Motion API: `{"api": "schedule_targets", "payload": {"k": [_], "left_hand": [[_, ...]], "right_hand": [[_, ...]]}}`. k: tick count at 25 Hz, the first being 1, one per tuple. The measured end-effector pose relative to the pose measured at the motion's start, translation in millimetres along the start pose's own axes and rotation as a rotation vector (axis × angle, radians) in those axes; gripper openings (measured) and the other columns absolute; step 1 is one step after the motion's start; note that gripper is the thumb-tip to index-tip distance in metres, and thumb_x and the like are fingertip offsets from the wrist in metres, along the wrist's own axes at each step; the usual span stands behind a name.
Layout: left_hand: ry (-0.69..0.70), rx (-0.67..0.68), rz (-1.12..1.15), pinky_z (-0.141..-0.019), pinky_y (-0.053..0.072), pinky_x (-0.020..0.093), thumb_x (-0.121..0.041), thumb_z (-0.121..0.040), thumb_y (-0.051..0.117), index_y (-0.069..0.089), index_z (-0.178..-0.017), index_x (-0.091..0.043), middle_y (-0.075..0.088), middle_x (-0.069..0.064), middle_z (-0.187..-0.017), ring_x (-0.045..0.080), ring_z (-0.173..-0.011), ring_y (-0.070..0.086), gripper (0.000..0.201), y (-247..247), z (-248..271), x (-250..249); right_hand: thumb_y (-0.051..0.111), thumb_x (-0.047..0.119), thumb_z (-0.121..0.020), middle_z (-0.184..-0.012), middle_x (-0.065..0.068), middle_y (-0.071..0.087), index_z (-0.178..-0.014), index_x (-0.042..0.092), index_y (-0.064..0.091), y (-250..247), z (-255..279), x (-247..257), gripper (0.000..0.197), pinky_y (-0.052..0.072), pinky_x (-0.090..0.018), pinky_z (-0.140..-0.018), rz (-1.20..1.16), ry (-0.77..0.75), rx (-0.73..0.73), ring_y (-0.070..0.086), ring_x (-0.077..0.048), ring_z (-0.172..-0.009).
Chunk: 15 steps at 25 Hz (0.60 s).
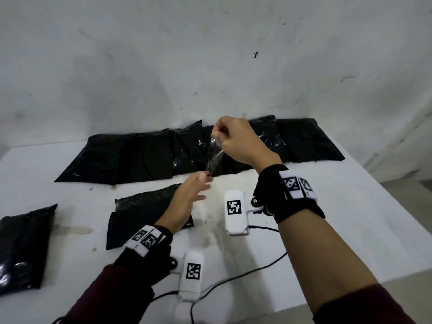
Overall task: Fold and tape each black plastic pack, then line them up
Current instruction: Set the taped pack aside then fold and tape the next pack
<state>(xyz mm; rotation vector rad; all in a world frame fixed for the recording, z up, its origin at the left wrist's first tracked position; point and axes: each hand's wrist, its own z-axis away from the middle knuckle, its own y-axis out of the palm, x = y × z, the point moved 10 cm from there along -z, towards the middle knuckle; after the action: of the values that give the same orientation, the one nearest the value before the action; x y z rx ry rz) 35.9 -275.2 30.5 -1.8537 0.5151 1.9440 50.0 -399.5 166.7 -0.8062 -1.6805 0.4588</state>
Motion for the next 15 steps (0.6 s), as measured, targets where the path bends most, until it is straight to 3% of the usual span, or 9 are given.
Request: {"api": "schedule_targets", "payload": {"k": [2, 4, 8, 10, 13, 15], "left_hand": [[0.001, -0.019, 0.039, -0.083, 0.049, 0.028, -0.033, -0.088, 0.059, 0.061, -0.111, -0.016, 0.068, 0.000, -0.104, 0.013, -0.098, 0.064, 0.029, 11, 4, -11], [0.040, -0.074, 0.044, -0.079, 0.048, 0.030, -0.016, -0.089, 0.059, 0.065, -0.102, -0.008, 0.069, 0.002, -0.092, 0.013, -0.088, 0.064, 0.017, 10, 7, -22], [0.022, -0.069, 0.215, -0.070, 0.052, 0.026, -0.020, -0.080, 0.066, 0.063, -0.107, -0.010, 0.070, 0.003, -0.095, 0.014, -0.083, 0.066, 0.028, 3, 14, -23], [-0.019, -0.054, 0.318, -0.069, 0.054, 0.027, -0.025, -0.078, 0.067, 0.060, -0.112, -0.012, 0.070, 0.005, -0.098, 0.017, -0.083, 0.067, 0.036, 4, 14, -19], [-0.065, -0.115, 0.238, -0.062, 0.053, 0.022, -0.011, -0.081, 0.064, 0.065, -0.100, -0.008, 0.068, 0.006, -0.084, 0.016, -0.073, 0.064, 0.019, 4, 12, -9], [-0.100, -0.202, 0.173, -0.055, 0.051, 0.019, 0.001, -0.083, 0.061, 0.067, -0.088, -0.006, 0.064, 0.007, -0.076, 0.013, -0.061, 0.061, 0.010, -6, 12, 6]], "right_hand": [[0.052, 0.006, -0.090, -0.079, 0.000, 0.060, -0.086, 0.010, 0.060, -6, 4, 6, 0.010, 0.048, -0.022, -0.065, -0.039, -0.025, -0.034, 0.058, -0.012, -0.069], [0.054, 0.007, -0.091, -0.075, 0.006, 0.059, -0.086, 0.011, 0.059, -11, 9, 9, 0.009, 0.046, -0.014, -0.062, -0.071, -0.037, -0.053, 0.055, -0.005, -0.065], [0.055, 0.007, -0.090, -0.072, 0.007, 0.058, -0.084, 0.012, 0.060, -13, 17, 5, 0.010, 0.046, -0.017, -0.065, -0.112, -0.036, -0.056, 0.054, -0.007, -0.066], [0.055, 0.006, -0.090, -0.075, 0.006, 0.059, -0.085, 0.011, 0.061, -4, 21, -2, 0.009, 0.043, -0.011, -0.064, -0.114, -0.028, -0.017, 0.053, -0.004, -0.067], [0.057, 0.005, -0.089, -0.074, 0.009, 0.059, -0.083, 0.011, 0.063, 21, 28, -20, 0.010, 0.041, -0.006, -0.061, -0.136, 0.016, 0.069, 0.052, 0.001, -0.066], [0.057, 0.007, -0.089, -0.072, 0.011, 0.058, -0.080, 0.014, 0.061, 36, 32, -42, 0.012, 0.039, -0.010, -0.062, -0.190, 0.085, 0.082, 0.051, 0.000, -0.066]]}}
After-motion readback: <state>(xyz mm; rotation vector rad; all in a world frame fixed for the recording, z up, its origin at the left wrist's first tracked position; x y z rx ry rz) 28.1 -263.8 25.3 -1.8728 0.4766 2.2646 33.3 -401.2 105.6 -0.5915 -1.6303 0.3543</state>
